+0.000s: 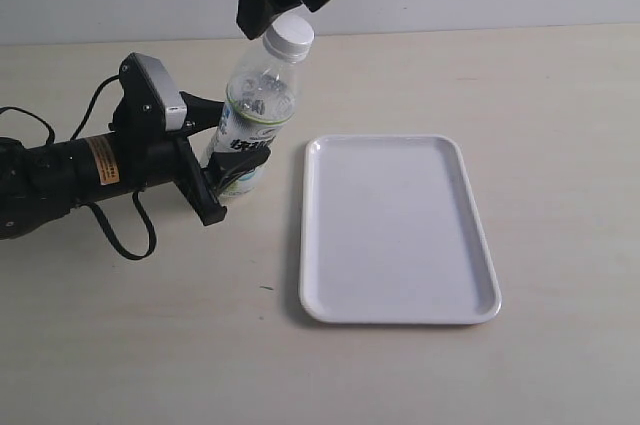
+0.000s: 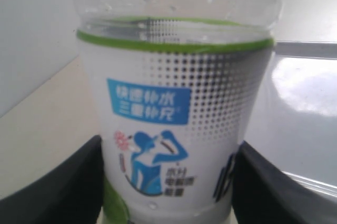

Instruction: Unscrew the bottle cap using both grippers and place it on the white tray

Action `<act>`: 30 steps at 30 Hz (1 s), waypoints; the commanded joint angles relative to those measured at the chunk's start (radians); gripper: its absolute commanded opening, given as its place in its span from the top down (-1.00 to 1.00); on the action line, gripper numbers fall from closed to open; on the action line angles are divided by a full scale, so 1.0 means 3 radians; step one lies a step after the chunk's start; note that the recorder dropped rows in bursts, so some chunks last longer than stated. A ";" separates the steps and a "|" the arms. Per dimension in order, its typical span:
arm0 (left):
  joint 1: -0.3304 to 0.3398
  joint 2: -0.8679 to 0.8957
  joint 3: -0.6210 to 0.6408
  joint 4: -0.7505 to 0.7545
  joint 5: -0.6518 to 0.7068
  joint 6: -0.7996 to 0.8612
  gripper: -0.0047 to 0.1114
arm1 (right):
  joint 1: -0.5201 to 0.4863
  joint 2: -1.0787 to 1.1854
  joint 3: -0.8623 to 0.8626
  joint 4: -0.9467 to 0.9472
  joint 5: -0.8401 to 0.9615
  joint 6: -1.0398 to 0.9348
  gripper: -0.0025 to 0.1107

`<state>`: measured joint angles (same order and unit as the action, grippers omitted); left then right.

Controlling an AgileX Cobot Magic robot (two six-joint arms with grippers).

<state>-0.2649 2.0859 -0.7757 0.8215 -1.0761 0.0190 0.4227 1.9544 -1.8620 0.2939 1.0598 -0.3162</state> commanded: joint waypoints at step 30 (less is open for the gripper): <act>-0.0014 -0.0054 0.0000 -0.0088 -0.0181 -0.0002 0.92 | 0.0007 -0.0004 -0.0033 0.0028 0.0321 0.0104 -0.21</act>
<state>-0.2649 2.0859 -0.7757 0.8139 -1.0761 0.0190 0.4227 1.9544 -1.8620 0.2964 1.1673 -0.2782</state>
